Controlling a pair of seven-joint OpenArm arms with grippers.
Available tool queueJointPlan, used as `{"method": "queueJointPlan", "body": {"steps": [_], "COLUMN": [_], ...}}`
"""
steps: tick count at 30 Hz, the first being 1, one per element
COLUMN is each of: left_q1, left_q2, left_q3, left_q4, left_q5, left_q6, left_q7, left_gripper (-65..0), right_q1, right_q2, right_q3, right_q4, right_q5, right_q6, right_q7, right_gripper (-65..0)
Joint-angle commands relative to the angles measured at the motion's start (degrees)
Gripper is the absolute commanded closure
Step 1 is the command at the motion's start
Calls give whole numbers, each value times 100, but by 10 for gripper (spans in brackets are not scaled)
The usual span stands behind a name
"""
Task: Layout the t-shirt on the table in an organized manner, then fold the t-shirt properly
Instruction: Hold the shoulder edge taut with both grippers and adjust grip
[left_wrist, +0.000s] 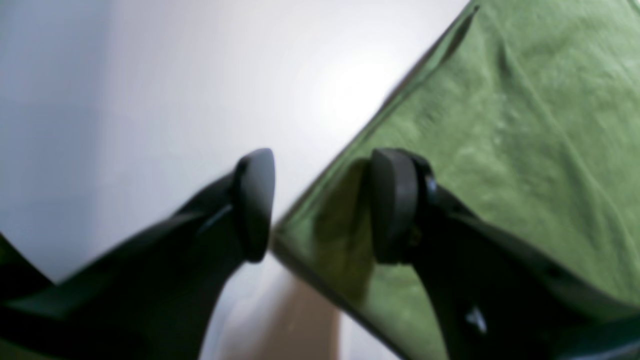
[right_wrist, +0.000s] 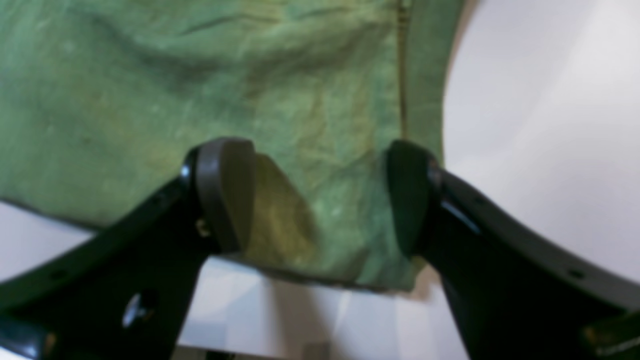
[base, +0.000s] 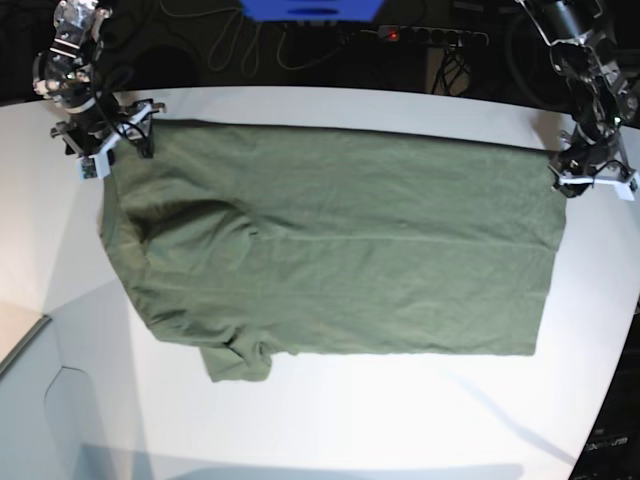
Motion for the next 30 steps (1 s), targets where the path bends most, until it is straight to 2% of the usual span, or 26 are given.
{"method": "queueJointPlan", "body": {"steps": [1,4,8,10,14,15,22,26,30], "left_q1": [94,147,103,94,129,129,270,710,1052], "left_q2": [-66,-127,-48,75,93,101,137,75,-66], "left_q3": [-14,-6,-6,47,372,434,478,478,522], "left_q4": [-29,-29,-29,-29,-37,-37,200,912,1431], "left_q5": [41,120,744,973,1008,1008,947,103,-548], "left_q6": [51,51,51,51,51,51,34,34,34], "left_q7": [138,147,147,147,147,147,182,191,191], "left_gripper": [-298,-297,-282,-215,-22,0,0,-12,-101], "right_q1": [-12,-12,-47,-153,-205,-205,-223,-214,-179], "right_q2": [52,61,105,123,123,123,114,123,123], "right_q3": [87,219,263,227,245,254,254,254,227], "right_q4": [-11,-99,-169,-169,-161,-161,-125,-125,-125], "right_q5": [17,17,17,17,17,17,17,17,17], "right_q6": [76,76,76,76,76,76,76,76,76], "right_q7": [-19,-19,-19,-19,-10,-10,-10,-10,-10], "right_gripper": [-416,-415,-415,-415,-415,-415,-415,-415,-415]}}
